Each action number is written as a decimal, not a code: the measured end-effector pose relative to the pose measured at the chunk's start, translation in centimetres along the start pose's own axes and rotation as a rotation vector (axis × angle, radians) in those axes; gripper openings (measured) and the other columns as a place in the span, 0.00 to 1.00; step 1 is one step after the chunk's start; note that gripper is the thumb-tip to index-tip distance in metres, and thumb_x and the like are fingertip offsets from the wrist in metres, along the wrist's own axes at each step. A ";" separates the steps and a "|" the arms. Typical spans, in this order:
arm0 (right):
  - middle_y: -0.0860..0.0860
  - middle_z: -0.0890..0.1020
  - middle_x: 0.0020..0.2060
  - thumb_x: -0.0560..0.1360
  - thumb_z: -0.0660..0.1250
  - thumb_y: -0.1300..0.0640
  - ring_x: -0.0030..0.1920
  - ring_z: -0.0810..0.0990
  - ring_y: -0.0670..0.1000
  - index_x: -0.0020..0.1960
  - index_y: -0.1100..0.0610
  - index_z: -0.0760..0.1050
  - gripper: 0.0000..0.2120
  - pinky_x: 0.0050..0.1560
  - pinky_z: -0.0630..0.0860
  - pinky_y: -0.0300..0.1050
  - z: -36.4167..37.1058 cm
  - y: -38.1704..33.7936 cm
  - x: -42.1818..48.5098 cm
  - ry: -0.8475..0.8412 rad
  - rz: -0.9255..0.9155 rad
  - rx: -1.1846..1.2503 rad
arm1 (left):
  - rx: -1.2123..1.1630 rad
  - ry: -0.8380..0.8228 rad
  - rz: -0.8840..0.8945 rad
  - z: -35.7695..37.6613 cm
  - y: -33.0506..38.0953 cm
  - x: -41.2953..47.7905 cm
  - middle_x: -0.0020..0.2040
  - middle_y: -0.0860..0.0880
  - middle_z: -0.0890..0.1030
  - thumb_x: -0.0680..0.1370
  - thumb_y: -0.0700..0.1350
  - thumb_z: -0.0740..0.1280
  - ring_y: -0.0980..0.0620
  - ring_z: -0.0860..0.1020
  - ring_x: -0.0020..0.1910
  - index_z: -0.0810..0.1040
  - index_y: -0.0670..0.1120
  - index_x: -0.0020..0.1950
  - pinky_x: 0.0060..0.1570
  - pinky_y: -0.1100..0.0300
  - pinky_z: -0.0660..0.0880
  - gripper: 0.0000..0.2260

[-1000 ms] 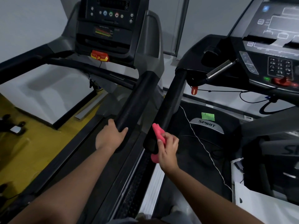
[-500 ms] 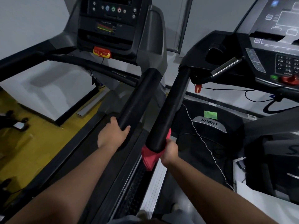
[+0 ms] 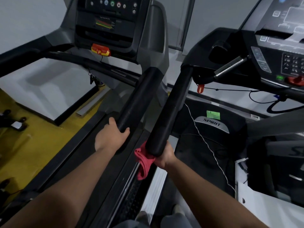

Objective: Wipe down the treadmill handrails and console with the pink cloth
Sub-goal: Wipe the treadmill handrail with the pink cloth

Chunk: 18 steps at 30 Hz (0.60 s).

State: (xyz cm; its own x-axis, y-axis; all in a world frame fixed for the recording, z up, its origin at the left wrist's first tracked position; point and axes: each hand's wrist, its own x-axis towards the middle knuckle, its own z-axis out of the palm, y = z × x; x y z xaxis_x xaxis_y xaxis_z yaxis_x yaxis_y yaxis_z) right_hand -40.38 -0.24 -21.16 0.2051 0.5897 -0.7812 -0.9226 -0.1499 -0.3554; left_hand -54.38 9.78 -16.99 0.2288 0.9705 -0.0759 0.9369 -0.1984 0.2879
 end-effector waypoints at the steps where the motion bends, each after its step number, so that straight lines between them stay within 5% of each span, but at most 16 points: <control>1: 0.62 0.79 0.38 0.79 0.54 0.49 0.40 0.78 0.60 0.46 0.63 0.74 0.19 0.49 0.76 0.56 0.0 -0.2 -0.3 0.033 -0.021 -0.057 | -0.002 -0.001 -0.002 0.1 -0.1 0.0 0.51 0.42 0.77 0.77 0.62 0.60 0.45 0.76 0.41 0.62 0.43 0.67 0.33 0.55 0.73 0.28; 5: 0.57 0.79 0.36 0.80 0.55 0.54 0.37 0.78 0.56 0.44 0.59 0.75 0.14 0.40 0.77 0.49 -0.3 -0.3 -1.1 0.133 -0.109 -0.253 | -0.018 0.003 0.003 0.3 -0.2 0.0 0.52 0.42 0.77 0.77 0.63 0.60 0.44 0.78 0.43 0.62 0.44 0.68 0.35 0.55 0.74 0.29; 8: 0.54 0.77 0.33 0.80 0.56 0.59 0.31 0.74 0.52 0.41 0.57 0.74 0.12 0.29 0.69 0.38 -1.0 -0.4 -1.6 0.209 -0.196 -0.394 | -0.019 0.001 0.007 0.2 -0.2 0.0 0.52 0.43 0.77 0.77 0.62 0.60 0.45 0.77 0.42 0.62 0.44 0.69 0.33 0.56 0.73 0.29; 13: 0.51 0.65 0.29 0.78 0.58 0.62 0.30 0.63 0.48 0.33 0.55 0.63 0.15 0.30 0.59 0.43 -1.4 -0.6 -1.6 0.297 -0.496 -0.583 | -0.033 0.006 0.014 0.1 -0.2 -0.2 0.52 0.42 0.77 0.77 0.62 0.60 0.46 0.76 0.41 0.63 0.43 0.67 0.34 0.55 0.72 0.27; 18: 0.48 0.73 0.37 0.76 0.65 0.58 0.37 0.73 0.47 0.45 0.54 0.68 0.06 0.36 0.67 0.35 -1.2 -0.6 -4.7 0.251 -0.822 -0.791 | -0.043 0.013 0.009 0.2 -0.1 -0.2 0.51 0.42 0.77 0.77 0.62 0.60 0.48 0.74 0.38 0.64 0.43 0.66 0.32 0.56 0.71 0.27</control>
State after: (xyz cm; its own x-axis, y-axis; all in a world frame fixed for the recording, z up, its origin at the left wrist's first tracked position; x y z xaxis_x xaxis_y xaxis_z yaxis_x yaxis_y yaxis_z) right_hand -40.43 -3.87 -17.96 0.7865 0.5790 -0.2150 -0.0390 -0.3009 -0.9529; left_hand -54.48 9.58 -17.18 0.2335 0.9705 -0.0610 0.9224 -0.2012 0.3297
